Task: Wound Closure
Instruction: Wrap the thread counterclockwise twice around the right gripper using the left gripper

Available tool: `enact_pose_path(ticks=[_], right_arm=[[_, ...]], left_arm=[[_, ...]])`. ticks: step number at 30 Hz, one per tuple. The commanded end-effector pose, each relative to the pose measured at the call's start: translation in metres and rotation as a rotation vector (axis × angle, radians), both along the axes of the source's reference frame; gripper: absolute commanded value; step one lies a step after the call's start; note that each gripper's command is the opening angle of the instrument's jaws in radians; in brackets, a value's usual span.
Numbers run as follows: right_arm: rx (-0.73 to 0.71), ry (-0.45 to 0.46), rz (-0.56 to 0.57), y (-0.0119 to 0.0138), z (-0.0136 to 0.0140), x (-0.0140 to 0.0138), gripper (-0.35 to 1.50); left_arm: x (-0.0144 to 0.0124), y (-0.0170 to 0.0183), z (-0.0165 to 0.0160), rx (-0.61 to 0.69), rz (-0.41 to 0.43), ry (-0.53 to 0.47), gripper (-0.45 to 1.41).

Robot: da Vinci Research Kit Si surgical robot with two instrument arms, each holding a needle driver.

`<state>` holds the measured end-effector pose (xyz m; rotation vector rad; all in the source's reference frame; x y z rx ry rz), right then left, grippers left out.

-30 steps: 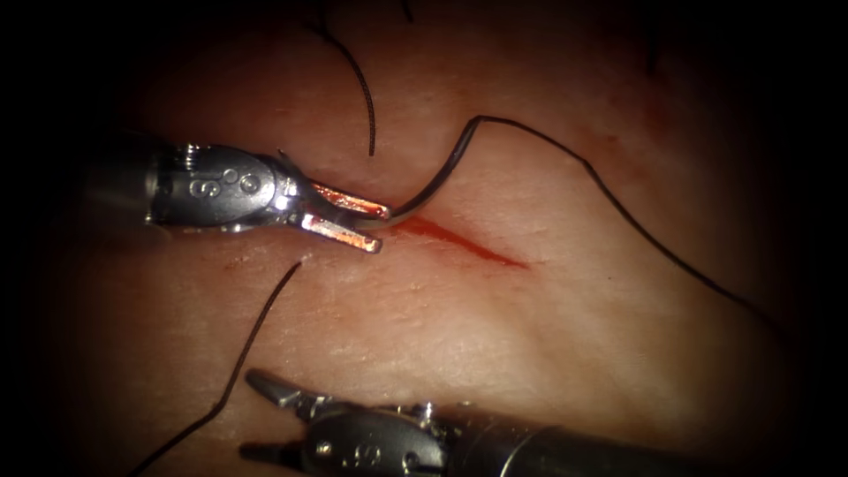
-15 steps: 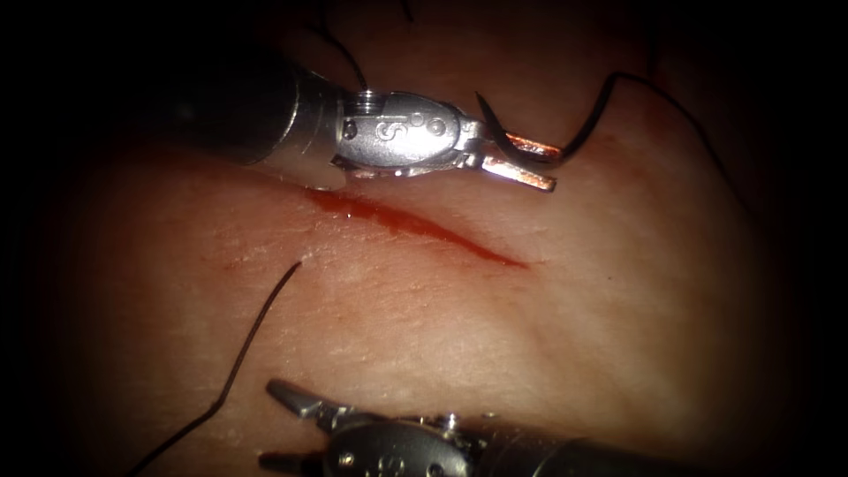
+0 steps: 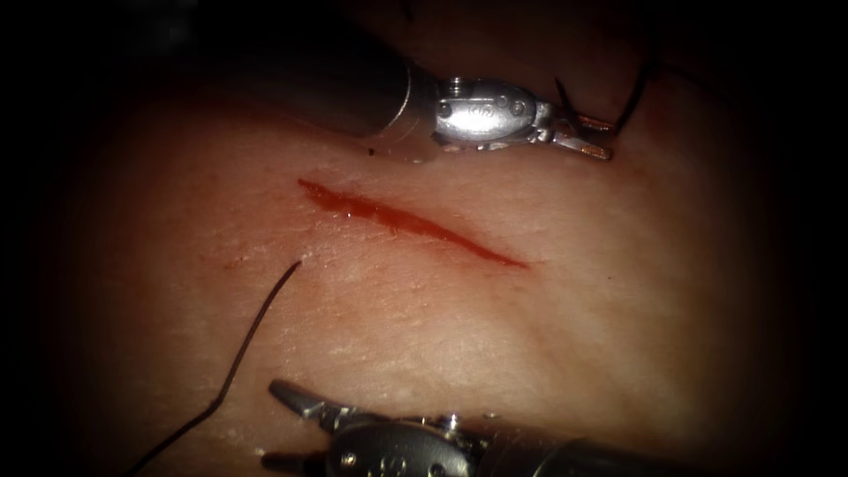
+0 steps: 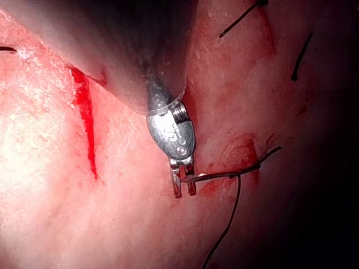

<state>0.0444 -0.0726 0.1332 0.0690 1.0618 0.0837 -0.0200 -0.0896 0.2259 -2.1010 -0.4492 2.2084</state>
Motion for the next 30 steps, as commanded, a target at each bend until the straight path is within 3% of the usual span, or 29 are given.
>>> enact_pose_path(ticks=[1, 8, 9, 10, 11, 12, 13, 18, 21, 30], right_arm=[[0.003, 0.001, 0.000, -0.0005, 0.0007, 0.0007, 1.28], [0.001, 0.001, 0.000, -0.0006, 0.0009, 0.0007, 1.28], [0.001, 0.001, 0.000, -0.0006, 0.0009, 0.0007, 1.28], [0.001, 0.000, 0.000, -0.0006, 0.0009, 0.0007, 1.28], [0.001, 0.000, 0.001, -0.0005, 0.0009, 0.0007, 1.28], [0.001, 0.000, 0.001, -0.0005, 0.0009, 0.0007, 1.28], [0.001, 0.000, 0.001, -0.0005, 0.0009, 0.0007, 1.28], [0.006, 0.000, 0.003, -0.0006, 0.0010, 0.0008, 1.28], [0.008, -0.003, 0.009, -0.0008, 0.0012, 0.0010, 1.28], [0.007, -0.002, 0.007, -0.0010, 0.0014, 0.0012, 1.28]], left_arm=[[-0.0009, -0.0007, 0.0011, 0.006, -0.003, 0.005, -0.45], [-0.0009, -0.0010, 0.0028, 0.020, 0.003, 0.013, -0.45], [-0.0005, -0.0007, 0.0027, 0.027, 0.010, 0.024, -0.37], [-0.0002, -0.0005, 0.0027, 0.039, 0.012, 0.031, -0.13], [0.0006, -0.0001, 0.0024, 0.076, 0.018, 0.059, 0.42], [0.0006, -0.0001, 0.0024, 0.076, 0.018, 0.059, 0.42], [0.0011, 0.0001, 0.0022, 0.094, 0.018, 0.072, 0.57], [0.0039, 0.0018, 0.0003, 0.146, -0.031, 0.143, 0.94], [0.0065, 0.0037, -0.0021, 0.177, -0.078, 0.179, 0.89], [0.0090, 0.0045, -0.0069, 0.214, -0.113, 0.222, 0.86]])
